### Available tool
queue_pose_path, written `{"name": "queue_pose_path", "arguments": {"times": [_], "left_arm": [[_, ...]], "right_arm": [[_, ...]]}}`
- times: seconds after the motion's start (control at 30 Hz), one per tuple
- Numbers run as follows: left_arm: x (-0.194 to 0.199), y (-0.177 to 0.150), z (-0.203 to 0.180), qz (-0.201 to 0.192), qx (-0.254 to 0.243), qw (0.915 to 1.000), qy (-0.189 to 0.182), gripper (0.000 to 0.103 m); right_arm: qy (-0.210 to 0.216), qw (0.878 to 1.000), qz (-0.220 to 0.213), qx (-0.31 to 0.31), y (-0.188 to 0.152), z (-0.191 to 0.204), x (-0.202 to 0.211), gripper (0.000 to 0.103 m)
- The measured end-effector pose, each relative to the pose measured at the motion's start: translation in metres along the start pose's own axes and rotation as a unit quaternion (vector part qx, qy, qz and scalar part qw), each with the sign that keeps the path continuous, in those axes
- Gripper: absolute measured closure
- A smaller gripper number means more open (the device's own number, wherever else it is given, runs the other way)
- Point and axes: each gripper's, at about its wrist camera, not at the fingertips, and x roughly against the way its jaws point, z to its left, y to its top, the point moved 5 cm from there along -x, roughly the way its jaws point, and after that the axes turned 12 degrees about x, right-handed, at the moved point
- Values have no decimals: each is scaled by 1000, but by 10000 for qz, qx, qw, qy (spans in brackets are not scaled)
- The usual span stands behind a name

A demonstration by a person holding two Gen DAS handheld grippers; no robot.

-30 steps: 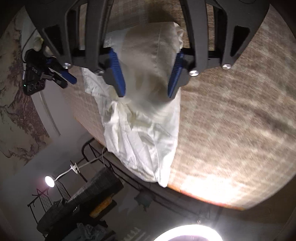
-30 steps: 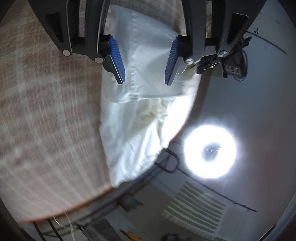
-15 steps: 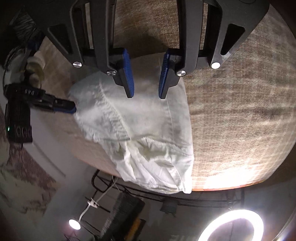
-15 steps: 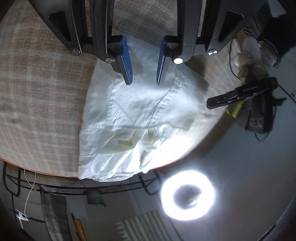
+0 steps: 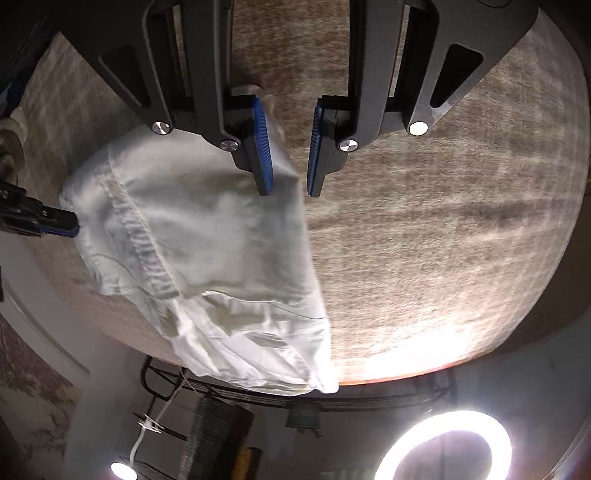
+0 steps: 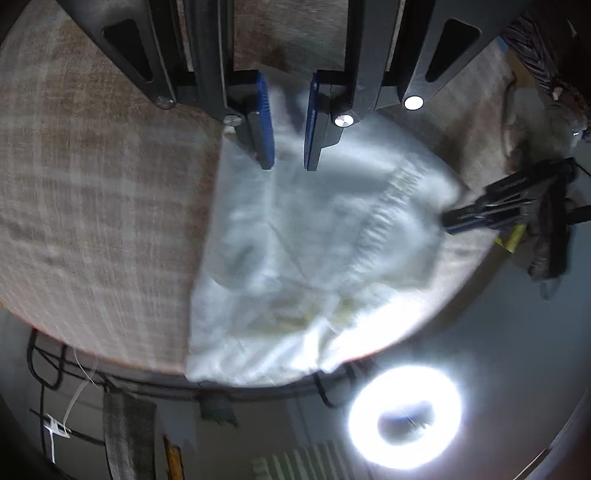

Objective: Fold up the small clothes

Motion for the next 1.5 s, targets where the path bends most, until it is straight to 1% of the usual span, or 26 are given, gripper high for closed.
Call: {"name": "queue_pose_path", "arguments": {"times": [0.07,0.1,0.13,0.2,0.27,0.33,0.4,0.53,0.57,0.6,0.7,0.73,0.77,0.83,0.9,0.93,0.97,1.07,1.13,1.17,1.23,1.27,1.3,1.4,1.5], "left_arm": [[-7,2,10,36,118,9998,165,82],[-10,1,14,44,116,9995,306,82],[-13,0,18,81,171,9989,434,82],[-8,0,19,63,294,9986,430,82],[8,1,11,-79,193,9990,407,82],[30,4,-3,-269,23,9991,329,82],[51,5,-13,-407,-38,9989,245,82],[91,9,-29,-576,100,9982,-157,82],[99,10,-33,-625,95,9978,-209,82],[108,10,-35,-659,73,9975,-239,82],[132,13,-39,-740,128,9965,-362,82],[135,17,-38,-751,182,9963,-387,82],[139,22,-35,-759,243,9960,-413,82],[148,32,-31,-826,358,9950,-424,82],[156,43,-27,-913,460,9939,-413,82],[157,51,-24,-936,515,9934,-419,82],[157,59,-22,-933,545,9933,-418,82],[148,81,-19,-935,525,9935,-373,82],[136,97,-18,-854,491,9944,-396,82],[130,101,-17,-819,476,9946,-418,82],[113,117,-18,-714,392,9954,-504,82],[103,123,-19,-667,347,9959,-509,82],[91,131,-19,-603,312,9964,-508,82],[50,153,-20,-368,352,9965,-657,82],[4,173,-15,-185,442,9963,-718,82]], "right_arm": [[2,9998,-146,94,7,2,3,81],[-142,9998,-115,81,9,-2,0,82],[-292,9996,29,-18,10,-9,-7,83],[-478,9981,343,-163,7,-20,-19,89],[-596,9972,381,-230,7,-20,-16,88],[-691,9968,309,-239,14,-12,-2,84],[-606,9978,90,-260,22,-4,18,83],[-533,9976,-279,-348,31,9,60,81],[-529,9974,-331,-360,33,13,69,80],[-556,9971,-396,-327,34,17,83,76],[-797,9956,-468,-174,44,33,111,72],[-800,9956,-477,-127,49,35,117,72],[-789,9954,-546,-30,53,40,126,70],[-866,9928,-810,175,58,44,146,63],[-907,9909,-965,243,62,40,158,44],[-895,9907,-996,238,64,35,162,41],[-868,9907,-1022,214,67,28,165,37],[-796,9915,-1026,25,75,0,167,37],[-694,9922,-1032,-130,81,-19,163,38],[-651,9924,-1024,-190,85,-27,160,40],[-542,9930,-1016,-270,93,-44,152,50],[-459,9935,-997,-296,97,-50,147,60],[-351,9944,-947,-307,103,-56,139,64],[-322,9958,-817,-244,117,-70,113,64],[-279,9967,-684,-347,133,-90,76,64]]}}
